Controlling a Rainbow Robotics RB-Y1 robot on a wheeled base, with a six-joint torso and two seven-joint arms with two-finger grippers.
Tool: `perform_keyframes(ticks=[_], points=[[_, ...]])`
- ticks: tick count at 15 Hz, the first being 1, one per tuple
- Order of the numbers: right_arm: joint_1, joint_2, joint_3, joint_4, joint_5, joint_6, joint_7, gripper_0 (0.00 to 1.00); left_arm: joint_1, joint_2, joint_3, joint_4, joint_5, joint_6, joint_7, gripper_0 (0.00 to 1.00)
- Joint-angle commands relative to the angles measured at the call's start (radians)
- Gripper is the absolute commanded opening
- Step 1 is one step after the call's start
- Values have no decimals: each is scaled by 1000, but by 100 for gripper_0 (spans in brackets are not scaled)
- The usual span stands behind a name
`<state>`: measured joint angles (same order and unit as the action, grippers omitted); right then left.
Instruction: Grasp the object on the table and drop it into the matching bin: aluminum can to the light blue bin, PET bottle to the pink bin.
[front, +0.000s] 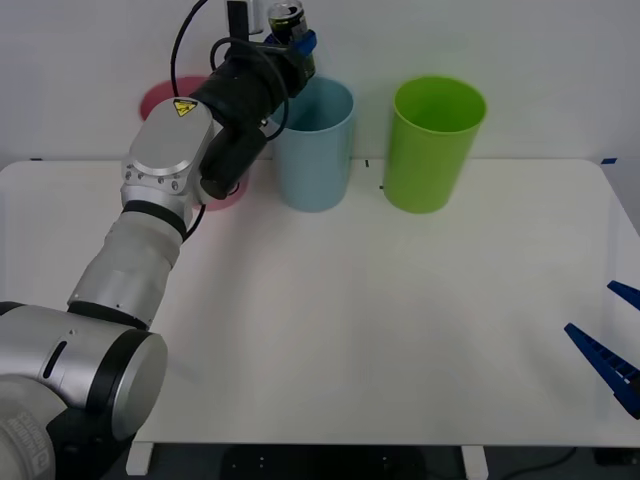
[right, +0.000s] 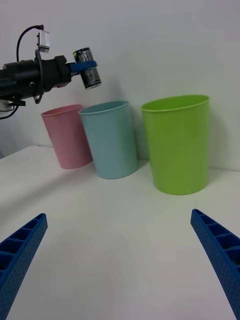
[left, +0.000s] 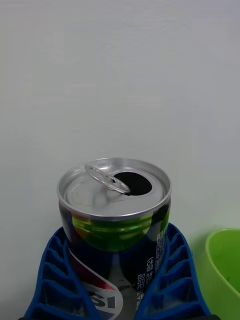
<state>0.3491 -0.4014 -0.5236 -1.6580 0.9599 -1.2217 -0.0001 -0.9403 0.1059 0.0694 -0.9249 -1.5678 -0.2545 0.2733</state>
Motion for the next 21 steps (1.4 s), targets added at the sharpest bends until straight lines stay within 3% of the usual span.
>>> perform_keyframes(ticks=[1,4,5,6,7,8,17,21], points=[[0,0,0,0,0,0,0,100,0,0,1,-2,0,1,0,0],[0,0,0,0,0,0,0,100,0,0,1,0,2,1,0,3],[0,0,0,0,0,0,0,100,0,0,1,0,2,1,0,9],[0,0,0,0,0,0,0,100,0,0,1,0,3,1,1,31],[0,0,0,0,0,0,0,100,0,0,0,0,3,1,3,94],[0,0,0,0,0,0,0,100,0,0,0,0,2,1,3,100],[0,0,0,0,0,0,0,100,6,9,-13,-2,35,-17,0,100],[0,0,0,0,0,0,0,100,14,60,-63,-2,134,-43,-8,100]])
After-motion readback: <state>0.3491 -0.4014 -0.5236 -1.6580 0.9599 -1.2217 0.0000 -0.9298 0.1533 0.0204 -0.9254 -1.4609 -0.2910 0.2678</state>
